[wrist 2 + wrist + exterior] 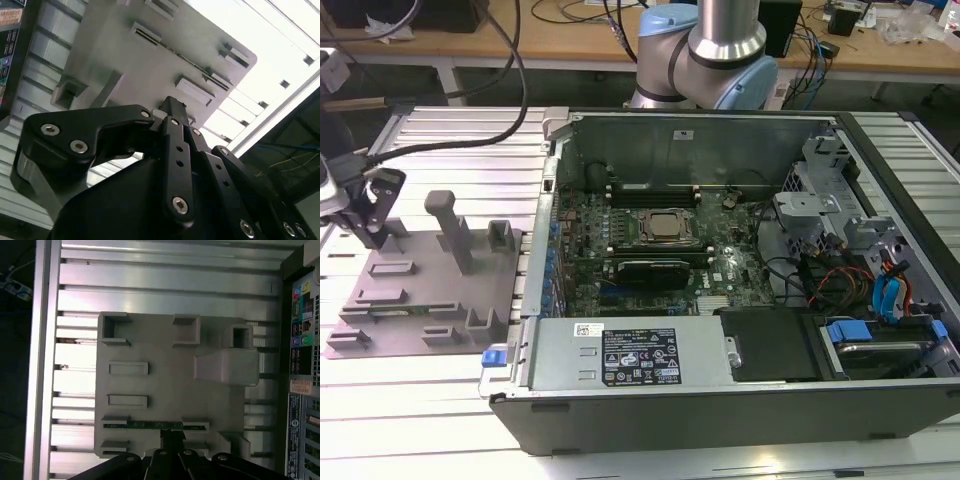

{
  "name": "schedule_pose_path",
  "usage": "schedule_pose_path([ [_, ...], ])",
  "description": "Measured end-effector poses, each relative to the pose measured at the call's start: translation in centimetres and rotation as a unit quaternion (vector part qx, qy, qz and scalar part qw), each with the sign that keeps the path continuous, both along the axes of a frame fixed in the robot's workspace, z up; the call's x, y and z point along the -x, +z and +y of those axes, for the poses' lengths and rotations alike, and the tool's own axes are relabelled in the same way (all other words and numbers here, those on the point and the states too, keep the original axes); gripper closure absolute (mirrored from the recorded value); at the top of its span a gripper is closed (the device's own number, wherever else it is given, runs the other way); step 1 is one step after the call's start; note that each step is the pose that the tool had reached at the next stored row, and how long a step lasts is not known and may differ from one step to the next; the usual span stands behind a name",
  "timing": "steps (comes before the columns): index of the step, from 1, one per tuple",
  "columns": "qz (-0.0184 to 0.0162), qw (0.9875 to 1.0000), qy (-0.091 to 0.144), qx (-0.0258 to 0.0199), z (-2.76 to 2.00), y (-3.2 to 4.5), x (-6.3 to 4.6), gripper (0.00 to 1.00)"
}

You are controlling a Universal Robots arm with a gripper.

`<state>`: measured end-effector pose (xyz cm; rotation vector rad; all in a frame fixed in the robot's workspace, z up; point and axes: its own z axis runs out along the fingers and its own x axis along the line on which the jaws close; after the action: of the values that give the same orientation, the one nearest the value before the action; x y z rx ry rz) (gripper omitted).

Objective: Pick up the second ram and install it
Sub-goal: 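Pick up the second ram and move it above second insertion slot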

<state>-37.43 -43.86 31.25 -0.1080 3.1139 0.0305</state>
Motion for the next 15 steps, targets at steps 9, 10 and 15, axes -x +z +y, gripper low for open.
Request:
schedule_pose_path([
  [9,0.0,0.9935,0.114,0.0,0.0,0.0,0.0,0.92],
  [10,0.0,0.9928,0.119,0.0,0.0,0.0,0.0,0.92],
  [15,0.0,0.9866,0.163,0.0,0.0,0.0,0.0,0.92],
])
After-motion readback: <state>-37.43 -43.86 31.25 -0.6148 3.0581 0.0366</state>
